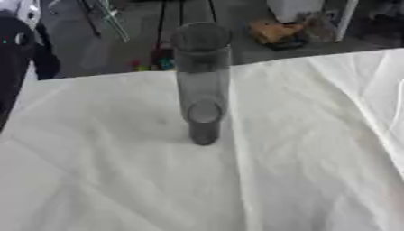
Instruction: Arrange flowers into the vase.
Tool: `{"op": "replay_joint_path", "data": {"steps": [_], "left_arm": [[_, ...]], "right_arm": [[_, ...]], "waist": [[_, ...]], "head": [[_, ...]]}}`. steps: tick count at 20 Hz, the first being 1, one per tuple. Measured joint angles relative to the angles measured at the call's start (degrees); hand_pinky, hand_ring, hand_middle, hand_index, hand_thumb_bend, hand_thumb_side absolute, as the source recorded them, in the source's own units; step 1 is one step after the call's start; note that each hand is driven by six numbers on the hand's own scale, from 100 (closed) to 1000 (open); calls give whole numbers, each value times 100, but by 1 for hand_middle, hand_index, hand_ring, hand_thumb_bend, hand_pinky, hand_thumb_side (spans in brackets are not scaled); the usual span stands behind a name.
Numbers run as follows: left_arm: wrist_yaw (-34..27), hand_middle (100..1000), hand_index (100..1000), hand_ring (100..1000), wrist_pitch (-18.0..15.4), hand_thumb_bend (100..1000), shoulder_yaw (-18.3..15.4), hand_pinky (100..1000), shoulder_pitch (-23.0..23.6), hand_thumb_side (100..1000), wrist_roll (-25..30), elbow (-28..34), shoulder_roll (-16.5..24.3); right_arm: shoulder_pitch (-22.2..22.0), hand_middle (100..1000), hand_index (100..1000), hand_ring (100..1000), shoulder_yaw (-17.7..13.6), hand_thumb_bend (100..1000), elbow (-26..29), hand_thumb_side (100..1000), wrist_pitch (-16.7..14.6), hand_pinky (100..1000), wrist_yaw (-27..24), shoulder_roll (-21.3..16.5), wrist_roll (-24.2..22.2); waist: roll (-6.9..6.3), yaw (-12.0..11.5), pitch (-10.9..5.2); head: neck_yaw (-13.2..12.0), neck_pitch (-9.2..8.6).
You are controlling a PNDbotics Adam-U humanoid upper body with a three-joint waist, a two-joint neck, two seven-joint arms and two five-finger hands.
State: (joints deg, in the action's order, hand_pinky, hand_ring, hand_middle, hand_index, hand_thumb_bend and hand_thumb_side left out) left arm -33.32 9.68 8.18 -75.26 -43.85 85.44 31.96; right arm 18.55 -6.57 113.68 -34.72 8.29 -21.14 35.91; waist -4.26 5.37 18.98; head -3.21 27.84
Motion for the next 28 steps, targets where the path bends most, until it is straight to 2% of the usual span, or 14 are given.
{"op": "replay_joint_path", "data": {"steps": [10,20,28], "left_arm": [[-367,100,100,100,-187,100,-66,100,-239,721,-137,-71,-264],[-718,100,100,100,-636,100,-27,100,-267,711,40,181,-328],[-875,100,100,100,-718,100,63,100,-292,712,44,338,-367]], "right_arm": [[1,608,878,816,33,100,0,1000,-16,746,-15,-1,-16],[4,603,879,819,63,100,0,1000,-35,748,-37,-1,-35],[11,601,879,820,69,100,0,1000,-56,748,-66,-1,-57]], "waist": [[-52,80,0],[-73,144,15],[-100,251,51]], "head": [[-131,-17],[-118,32],[-145,-4]]}}
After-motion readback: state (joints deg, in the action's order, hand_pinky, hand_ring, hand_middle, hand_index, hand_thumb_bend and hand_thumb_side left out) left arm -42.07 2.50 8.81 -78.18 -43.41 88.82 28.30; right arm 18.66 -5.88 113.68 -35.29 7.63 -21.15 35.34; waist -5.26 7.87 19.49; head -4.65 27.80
